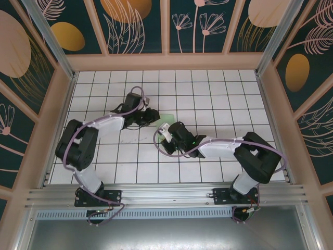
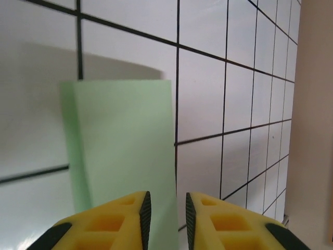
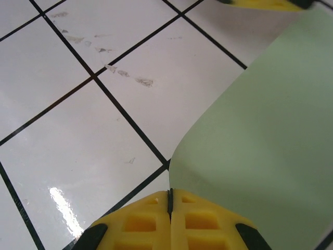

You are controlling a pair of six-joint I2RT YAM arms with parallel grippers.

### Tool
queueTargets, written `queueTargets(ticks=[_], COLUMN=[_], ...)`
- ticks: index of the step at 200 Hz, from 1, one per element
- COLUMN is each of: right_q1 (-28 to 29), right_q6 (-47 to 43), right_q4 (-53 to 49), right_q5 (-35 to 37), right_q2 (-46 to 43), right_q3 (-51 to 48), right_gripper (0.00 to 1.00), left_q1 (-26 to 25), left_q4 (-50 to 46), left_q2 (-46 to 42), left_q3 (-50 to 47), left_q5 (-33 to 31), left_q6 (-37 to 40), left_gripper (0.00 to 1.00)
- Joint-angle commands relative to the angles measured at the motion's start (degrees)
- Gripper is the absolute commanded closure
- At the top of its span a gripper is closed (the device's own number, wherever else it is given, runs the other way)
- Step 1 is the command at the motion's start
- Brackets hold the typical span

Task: Fold a paper plane with a square sheet of paper (fold left side to right side)
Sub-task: Third fold the triangle at the center of the table.

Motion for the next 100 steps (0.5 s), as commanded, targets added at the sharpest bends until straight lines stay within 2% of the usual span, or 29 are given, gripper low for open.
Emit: queueTargets(ticks=[1,39,100], right_q1=[-0.58,-1.13,-3.72], right_q6=[1.99,3.46,5.52], right_q4=[-0.89,-0.51,-0.96], right_q5=[-3.57,-4.46,-8.64], right_q2=[1.52,2.53,2.57], right_q3=[1.62,1.88,2.28], right_gripper=[1.0,1.0,1.0], left_q1=[-1.1,-2.76,-3.42], left_q4=[-2.59,-8.78,-10.92], left_q2=[5.98,14.4,19.11], left_q3=[6.44,15.15,16.04], left_q5=[4.11,3.42,1.72], left_q6=[4.39,8.17,9.91], left_gripper=[0.75,0.76,0.78])
